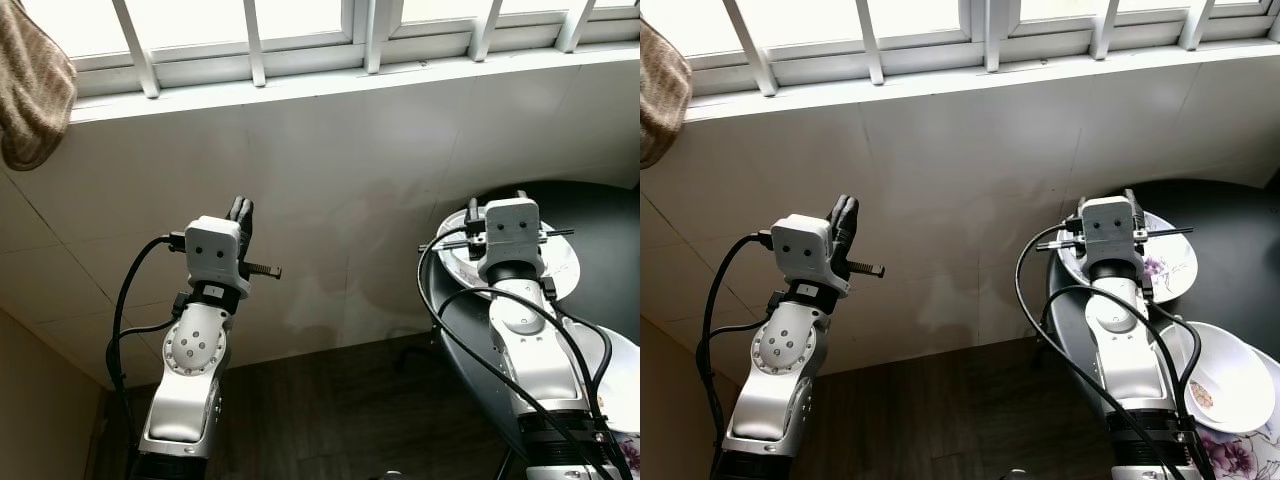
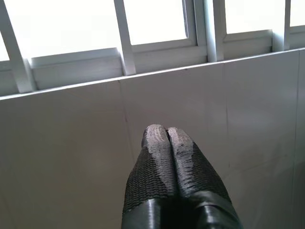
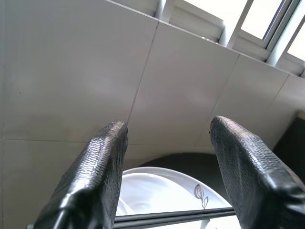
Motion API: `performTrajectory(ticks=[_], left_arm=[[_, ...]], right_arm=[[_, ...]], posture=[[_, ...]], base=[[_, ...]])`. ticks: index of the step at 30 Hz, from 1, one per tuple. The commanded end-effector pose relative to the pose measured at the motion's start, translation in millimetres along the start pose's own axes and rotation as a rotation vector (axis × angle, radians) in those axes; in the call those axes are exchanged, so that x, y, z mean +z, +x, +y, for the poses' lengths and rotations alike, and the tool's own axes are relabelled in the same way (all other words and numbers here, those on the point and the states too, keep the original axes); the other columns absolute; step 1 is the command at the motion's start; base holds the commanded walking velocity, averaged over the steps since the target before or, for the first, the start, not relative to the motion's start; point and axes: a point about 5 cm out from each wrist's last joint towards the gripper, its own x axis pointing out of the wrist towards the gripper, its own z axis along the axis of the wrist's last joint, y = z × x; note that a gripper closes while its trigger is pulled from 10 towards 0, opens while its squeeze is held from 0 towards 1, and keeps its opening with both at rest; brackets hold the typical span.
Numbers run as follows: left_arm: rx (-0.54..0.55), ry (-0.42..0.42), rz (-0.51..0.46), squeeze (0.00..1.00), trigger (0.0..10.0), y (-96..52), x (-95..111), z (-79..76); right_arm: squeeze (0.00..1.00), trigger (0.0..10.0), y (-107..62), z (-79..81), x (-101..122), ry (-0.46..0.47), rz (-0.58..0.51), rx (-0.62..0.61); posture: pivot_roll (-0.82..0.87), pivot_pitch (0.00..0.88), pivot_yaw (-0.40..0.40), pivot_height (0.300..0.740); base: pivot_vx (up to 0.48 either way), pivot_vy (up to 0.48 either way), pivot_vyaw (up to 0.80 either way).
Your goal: Kitchen organization
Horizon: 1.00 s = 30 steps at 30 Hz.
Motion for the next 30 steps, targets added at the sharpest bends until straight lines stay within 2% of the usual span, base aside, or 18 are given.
performTrajectory(ticks=[1,15,30], left_arm=[[0.010,-0.006,0.009,0.00,10.0,-0.9,-1.0,2.3],[0.001,-0.019,0.001,0.00,10.0,-1.8,0.2,-0.6],[-0.001,-0.022,0.004,0.00,10.0,-1.5,0.2,-0.8]], right_arm=[[0.00,10.0,0.4,1.8,0.1,-0.005,0.009,-0.005],[0.00,10.0,0.7,2.7,0.0,-0.007,0.011,-0.008],[0.00,10.0,1.2,3.4,1.3,-0.011,-0.001,-0.012]], posture=[[-0.02,0.027,0.019,0.740],[-0.01,0.030,0.017,0.740],[-0.01,0.030,0.016,0.740]], base=[[0.000,0.337,0.00],[0.000,0.000,0.00],[-0.292,0.000,0.00]])
